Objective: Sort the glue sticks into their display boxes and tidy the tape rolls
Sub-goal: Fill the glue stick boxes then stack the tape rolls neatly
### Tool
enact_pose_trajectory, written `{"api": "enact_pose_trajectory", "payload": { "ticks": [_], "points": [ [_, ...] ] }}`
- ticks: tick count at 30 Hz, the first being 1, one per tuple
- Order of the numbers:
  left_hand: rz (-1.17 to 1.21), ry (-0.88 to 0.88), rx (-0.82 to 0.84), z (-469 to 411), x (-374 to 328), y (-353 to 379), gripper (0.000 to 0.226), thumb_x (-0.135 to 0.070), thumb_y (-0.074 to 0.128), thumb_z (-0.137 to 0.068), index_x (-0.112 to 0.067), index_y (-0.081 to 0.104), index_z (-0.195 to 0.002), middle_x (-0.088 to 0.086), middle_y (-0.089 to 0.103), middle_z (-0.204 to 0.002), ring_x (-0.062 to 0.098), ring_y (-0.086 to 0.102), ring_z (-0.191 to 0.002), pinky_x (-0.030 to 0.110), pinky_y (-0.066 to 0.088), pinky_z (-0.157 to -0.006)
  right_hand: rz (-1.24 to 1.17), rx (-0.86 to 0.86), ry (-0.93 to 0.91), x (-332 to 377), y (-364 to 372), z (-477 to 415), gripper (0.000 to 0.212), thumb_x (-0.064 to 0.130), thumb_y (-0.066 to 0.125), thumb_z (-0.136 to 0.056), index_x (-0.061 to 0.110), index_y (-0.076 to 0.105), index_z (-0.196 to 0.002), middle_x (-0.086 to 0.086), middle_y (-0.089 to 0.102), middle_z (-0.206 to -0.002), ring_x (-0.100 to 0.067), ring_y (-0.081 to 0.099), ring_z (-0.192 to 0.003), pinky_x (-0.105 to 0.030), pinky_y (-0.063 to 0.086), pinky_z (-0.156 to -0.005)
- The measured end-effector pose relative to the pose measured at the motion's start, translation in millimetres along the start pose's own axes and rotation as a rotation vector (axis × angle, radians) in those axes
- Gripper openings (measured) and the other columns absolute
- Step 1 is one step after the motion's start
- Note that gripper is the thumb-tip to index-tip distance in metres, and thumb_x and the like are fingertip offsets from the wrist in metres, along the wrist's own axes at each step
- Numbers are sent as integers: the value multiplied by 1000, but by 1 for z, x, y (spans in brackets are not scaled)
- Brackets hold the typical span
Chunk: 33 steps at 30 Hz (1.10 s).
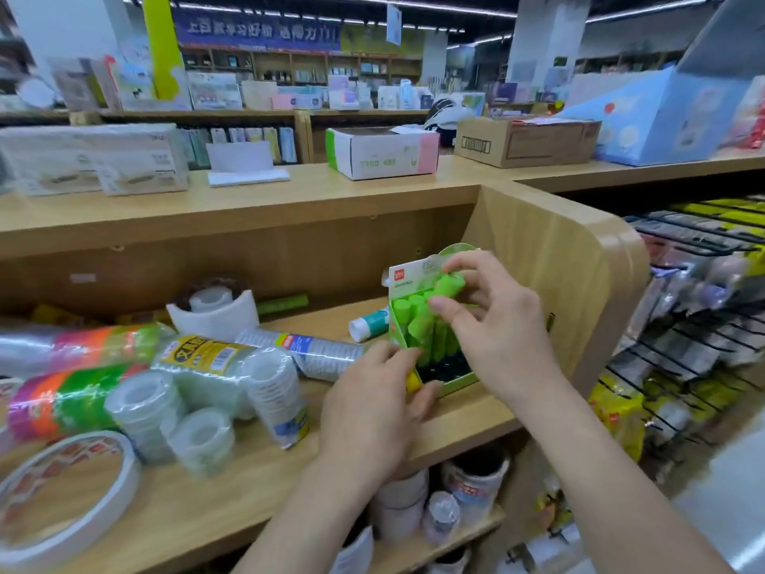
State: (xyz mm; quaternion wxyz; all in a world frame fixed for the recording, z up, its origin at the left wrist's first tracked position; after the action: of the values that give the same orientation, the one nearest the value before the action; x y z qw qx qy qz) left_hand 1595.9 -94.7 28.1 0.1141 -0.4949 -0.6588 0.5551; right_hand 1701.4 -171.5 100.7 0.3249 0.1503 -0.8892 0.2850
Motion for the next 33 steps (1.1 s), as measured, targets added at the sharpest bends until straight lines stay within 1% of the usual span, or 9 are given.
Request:
{"api": "enact_pose_trajectory", "payload": {
  "ticks": [4, 7, 10, 12, 15, 19, 24, 29, 33],
  "points": [
    [-19, -14, -53, -3, 2, 2, 37, -53, 58, -86, -36, 61, -119, -17, 55, -116, 9, 58, -100, 30, 50, -70, 107, 86, -99, -10, 15, -10, 31, 19, 72, -85, 22, 51, -108, 3, 65, -101, -14, 64, -99, -36, 57, -78],
    [8, -33, -86, -4, 3, 1, 34, -50, 64, -83, -35, 62, -114, -17, 58, -112, 10, 60, -97, 31, 51, -68, 175, 160, -170, -15, 28, -12, 31, 21, 75, -82, 19, 52, -103, 1, 65, -97, -18, 63, -92, -39, 55, -77],
    [66, -90, -60, -4, 9, 4, 44, -50, 64, -82, -41, 43, -119, -17, 59, -112, 10, 60, -98, 34, 50, -75, 218, 153, -242, -21, 33, -13, 30, 19, 80, -76, 16, 59, -97, 1, 63, -95, -18, 59, -91, -38, 52, -80],
    [120, -105, -64, -5, 12, 3, 58, -48, 67, -81, -44, 28, -124, -17, 59, -109, 14, 64, -93, 37, 51, -74, 243, 143, -292, -23, 35, -13, 28, 16, 82, -73, 14, 62, -93, 0, 63, -96, -18, 57, -95, -37, 50, -82],
    [107, -84, -59, -7, 9, 1, 80, -45, 69, -80, -51, 12, -135, -17, 59, -113, 17, 63, -94, 39, 51, -75, 276, 153, -368, -23, 40, -11, 25, 15, 80, -71, 12, 64, -88, -1, 64, -92, -24, 56, -99, -44, 49, -82],
    [87, -70, -53, -9, 8, -2, 88, -46, 68, -81, -55, 4, -141, -17, 55, -122, 17, 62, -97, 38, 51, -79, 311, 158, -369, -26, 41, -15, 21, 17, 79, -73, 12, 66, -88, 1, 62, -96, -24, 53, -101, -48, 48, -78],
    [-14, -60, -16, -10, 6, -5, 84, -53, 60, -84, -51, 2, -145, -19, 56, -122, 15, 61, -98, 35, 50, -79, 322, 168, -347, -25, 39, -15, 9, 24, 67, -79, 16, 66, -84, 6, 62, -99, -20, 52, -109, -48, 47, -78],
    [-241, -34, -6, -12, -3, -15, 79, -58, 54, -86, -45, 4, -147, -8, 66, -106, 17, 64, -91, 30, 39, -62, 302, 173, -321, -26, 38, -11, 10, 21, 61, -80, 16, 67, -85, 9, 65, -101, -18, 51, -117, -51, 47, -84],
    [-290, -49, 25, -12, -5, -15, 77, -58, 51, -88, -42, 4, -147, -2, 67, -98, 22, 64, -88, 33, 40, -61, 277, 204, -303, -29, 40, -9, 17, 20, 59, -79, 16, 69, -92, 9, 65, -103, -18, 52, -113, -50, 47, -84]
  ]
}}
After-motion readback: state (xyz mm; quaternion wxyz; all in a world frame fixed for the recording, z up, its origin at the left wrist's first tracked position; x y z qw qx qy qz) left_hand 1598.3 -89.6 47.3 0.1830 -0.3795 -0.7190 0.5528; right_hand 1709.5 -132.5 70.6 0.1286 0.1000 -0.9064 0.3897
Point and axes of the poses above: each hand's wrist, its own z-axis away from the middle knuckle, its own y-axis out of the palm, x = y × z, the point moved 8 cm from there along -z, towards the middle knuckle
